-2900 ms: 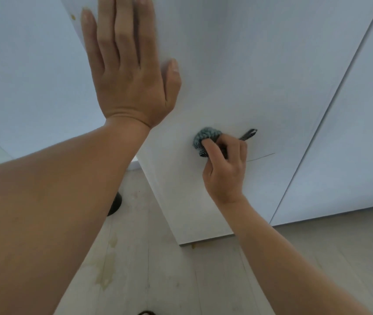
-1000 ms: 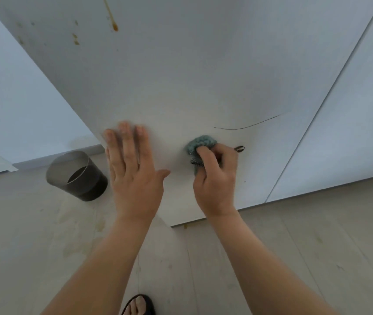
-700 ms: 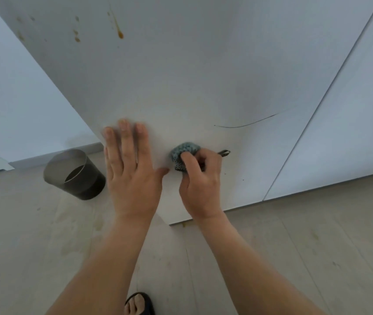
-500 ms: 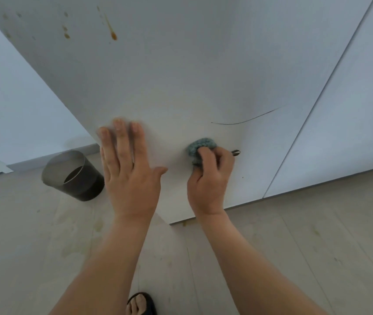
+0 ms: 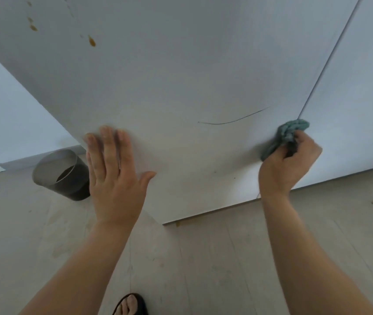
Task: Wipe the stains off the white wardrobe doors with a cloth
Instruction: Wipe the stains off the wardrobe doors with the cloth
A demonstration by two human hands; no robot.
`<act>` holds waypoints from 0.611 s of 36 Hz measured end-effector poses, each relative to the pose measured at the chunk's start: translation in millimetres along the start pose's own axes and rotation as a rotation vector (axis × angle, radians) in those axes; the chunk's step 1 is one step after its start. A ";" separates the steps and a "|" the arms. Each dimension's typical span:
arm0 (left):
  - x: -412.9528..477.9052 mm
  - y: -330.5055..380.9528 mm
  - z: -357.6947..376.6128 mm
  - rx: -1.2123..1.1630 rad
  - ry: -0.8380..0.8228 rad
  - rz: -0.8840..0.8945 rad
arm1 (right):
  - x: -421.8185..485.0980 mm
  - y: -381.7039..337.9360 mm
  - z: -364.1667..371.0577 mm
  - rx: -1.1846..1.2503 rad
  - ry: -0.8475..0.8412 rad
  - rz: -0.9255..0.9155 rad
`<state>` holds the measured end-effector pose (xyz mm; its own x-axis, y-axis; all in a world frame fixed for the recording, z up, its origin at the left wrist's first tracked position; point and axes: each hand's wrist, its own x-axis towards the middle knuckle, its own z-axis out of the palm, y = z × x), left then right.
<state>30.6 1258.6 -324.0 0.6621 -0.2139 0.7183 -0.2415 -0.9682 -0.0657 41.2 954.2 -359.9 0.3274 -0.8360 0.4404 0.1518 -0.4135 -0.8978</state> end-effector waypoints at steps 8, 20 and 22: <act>-10.9 -0.2 9.4 -0.008 -0.017 0.016 | -66.1 10.6 17.3 -0.071 -0.160 0.043; -19.4 -4.8 19.8 0.009 0.018 0.014 | -82.2 11.4 30.8 -0.096 -0.062 0.176; -19.6 -4.7 21.7 0.003 0.023 0.021 | -96.6 -3.7 37.9 -0.088 -0.077 0.106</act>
<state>34.1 1264.5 -352.8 0.6401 -0.2308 0.7328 -0.2532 -0.9639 -0.0825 44.4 1050.2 -399.5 0.4084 -0.8479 0.3381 0.0310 -0.3574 -0.9335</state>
